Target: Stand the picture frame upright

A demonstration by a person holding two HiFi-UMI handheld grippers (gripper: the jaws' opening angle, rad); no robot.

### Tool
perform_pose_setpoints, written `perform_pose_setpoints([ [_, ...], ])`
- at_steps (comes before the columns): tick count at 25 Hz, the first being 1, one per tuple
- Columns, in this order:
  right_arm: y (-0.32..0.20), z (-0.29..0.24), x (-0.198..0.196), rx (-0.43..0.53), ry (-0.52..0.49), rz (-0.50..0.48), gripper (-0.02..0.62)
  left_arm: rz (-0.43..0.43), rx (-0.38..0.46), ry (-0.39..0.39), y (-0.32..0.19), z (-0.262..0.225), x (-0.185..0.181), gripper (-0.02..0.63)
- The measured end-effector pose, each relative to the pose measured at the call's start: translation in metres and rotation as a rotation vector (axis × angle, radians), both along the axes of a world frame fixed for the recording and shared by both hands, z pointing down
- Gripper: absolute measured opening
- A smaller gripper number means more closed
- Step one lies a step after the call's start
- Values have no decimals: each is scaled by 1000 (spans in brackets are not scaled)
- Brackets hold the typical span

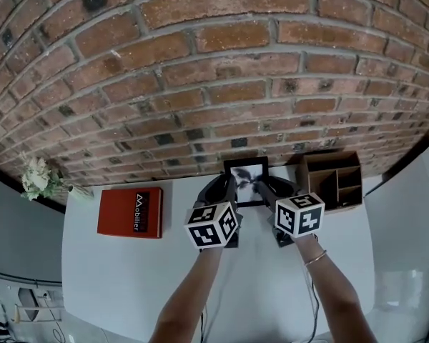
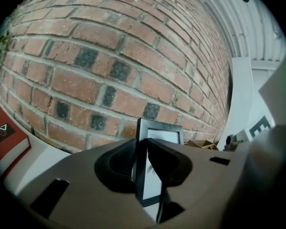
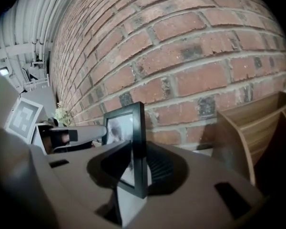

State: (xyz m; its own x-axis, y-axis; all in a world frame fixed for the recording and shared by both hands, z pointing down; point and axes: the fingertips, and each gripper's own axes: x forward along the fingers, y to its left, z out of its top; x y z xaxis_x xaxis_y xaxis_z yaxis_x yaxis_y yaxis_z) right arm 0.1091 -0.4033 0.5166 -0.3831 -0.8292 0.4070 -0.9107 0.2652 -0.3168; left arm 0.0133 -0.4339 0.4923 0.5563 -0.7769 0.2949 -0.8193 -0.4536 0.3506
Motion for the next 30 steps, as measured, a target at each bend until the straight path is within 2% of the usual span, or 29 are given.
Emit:
perform_pose_setpoints([
  [19,-42,13,18,64,71,76,100,28,36,143,-33,2,14,69],
  [30,-46,19,27,56,100,110,100,47,24,140,-39,13,23,69],
])
